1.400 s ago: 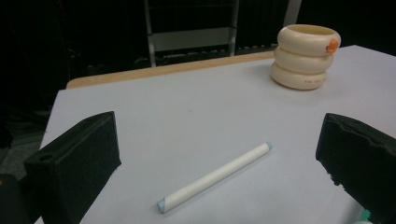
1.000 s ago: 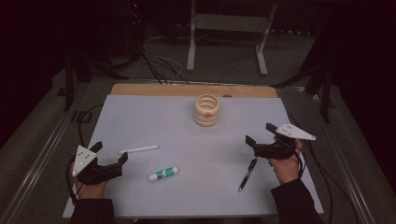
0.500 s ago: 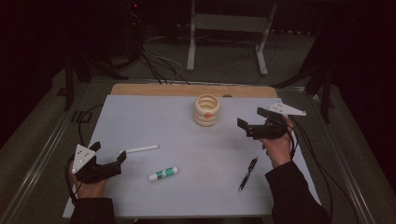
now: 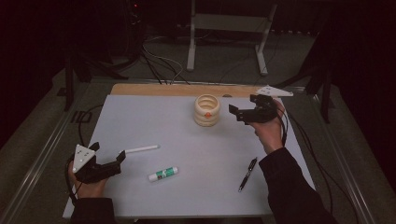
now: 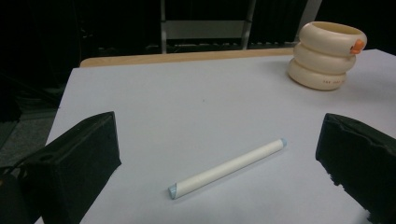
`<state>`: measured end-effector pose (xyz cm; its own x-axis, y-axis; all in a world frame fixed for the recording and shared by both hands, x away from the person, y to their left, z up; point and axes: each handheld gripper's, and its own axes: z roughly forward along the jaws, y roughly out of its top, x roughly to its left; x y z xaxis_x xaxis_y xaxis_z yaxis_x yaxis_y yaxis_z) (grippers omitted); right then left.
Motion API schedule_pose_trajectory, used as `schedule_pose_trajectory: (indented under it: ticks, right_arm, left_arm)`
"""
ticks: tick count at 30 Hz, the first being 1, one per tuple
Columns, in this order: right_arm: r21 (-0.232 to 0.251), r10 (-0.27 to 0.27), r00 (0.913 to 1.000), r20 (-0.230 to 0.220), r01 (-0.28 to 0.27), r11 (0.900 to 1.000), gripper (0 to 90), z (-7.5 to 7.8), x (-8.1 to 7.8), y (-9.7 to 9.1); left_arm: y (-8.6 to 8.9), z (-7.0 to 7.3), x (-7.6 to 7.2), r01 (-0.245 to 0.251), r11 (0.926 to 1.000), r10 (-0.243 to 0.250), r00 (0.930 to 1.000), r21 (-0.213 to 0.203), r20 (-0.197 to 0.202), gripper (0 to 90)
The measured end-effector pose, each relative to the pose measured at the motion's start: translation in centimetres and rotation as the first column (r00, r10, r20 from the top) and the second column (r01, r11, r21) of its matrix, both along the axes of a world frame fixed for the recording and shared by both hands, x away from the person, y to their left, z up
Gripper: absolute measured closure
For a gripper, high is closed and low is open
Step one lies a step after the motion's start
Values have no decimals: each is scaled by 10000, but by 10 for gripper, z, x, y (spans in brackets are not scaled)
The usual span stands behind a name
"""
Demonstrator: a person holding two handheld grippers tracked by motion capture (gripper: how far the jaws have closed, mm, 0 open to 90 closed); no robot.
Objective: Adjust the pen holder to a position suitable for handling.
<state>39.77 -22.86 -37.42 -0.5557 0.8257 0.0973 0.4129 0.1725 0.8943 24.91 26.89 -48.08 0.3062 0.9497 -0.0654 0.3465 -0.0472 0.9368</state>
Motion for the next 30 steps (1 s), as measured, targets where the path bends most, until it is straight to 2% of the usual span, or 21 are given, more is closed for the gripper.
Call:
schedule_pose_trajectory:
  ticks: [4,15,30]
  right_arm:
    - [-182,2,10000,90,0,9998,0,1,8,6]
    - [-341,-271,9984,-491,255,9991,0,-4,39,23]
    - [-580,-313,9967,-744,270,9979,0,-10,67,50]
  left_arm:
    - [-1,0,0,-14,10000,14,10000,14,12,2]
    - [0,0,0,-149,9999,148,9999,54,89,2]
    - [0,-1,0,-135,9999,134,9999,46,84,2]
